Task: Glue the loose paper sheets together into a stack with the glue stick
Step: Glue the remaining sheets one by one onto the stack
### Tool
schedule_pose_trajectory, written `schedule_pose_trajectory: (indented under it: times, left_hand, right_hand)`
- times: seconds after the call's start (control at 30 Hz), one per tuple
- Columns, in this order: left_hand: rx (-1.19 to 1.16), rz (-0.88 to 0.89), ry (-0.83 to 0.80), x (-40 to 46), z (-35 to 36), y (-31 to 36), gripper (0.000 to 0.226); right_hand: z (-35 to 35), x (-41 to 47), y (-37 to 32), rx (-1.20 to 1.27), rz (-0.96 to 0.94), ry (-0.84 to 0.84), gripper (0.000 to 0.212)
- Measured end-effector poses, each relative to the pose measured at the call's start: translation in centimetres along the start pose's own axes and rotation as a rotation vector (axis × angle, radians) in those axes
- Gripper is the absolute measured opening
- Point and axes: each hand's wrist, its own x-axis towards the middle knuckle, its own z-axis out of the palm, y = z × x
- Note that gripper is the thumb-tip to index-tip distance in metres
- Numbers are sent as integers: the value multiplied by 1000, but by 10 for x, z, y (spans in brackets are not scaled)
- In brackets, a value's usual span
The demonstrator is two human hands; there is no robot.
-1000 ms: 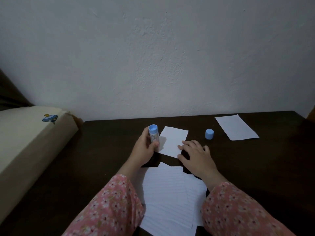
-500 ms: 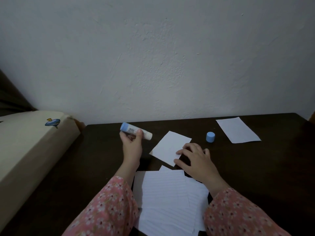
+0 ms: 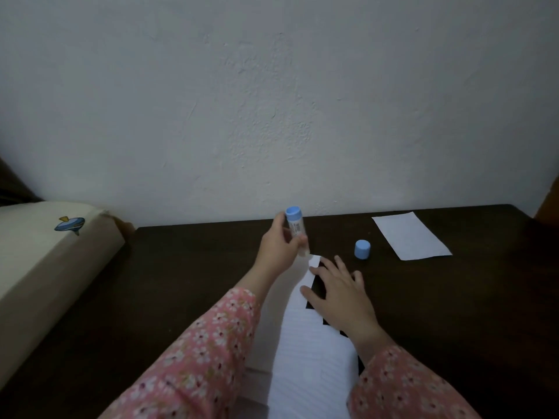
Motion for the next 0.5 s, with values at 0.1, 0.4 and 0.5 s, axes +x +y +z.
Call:
schedule_pose_trajectory:
  times: [0.1, 0.4, 0.5]
  left_hand:
    - [10, 4, -19, -1, 11, -5, 41]
    - [55, 75, 8, -4, 17, -7, 35]
    - [24, 106, 84, -2, 20, -4, 42]
  right_hand:
    - [0, 0, 0, 5, -11, -8, 60]
    - [-1, 0, -2, 8, -7, -16, 56]
    - [-1, 0, -3, 9, -5, -14, 54]
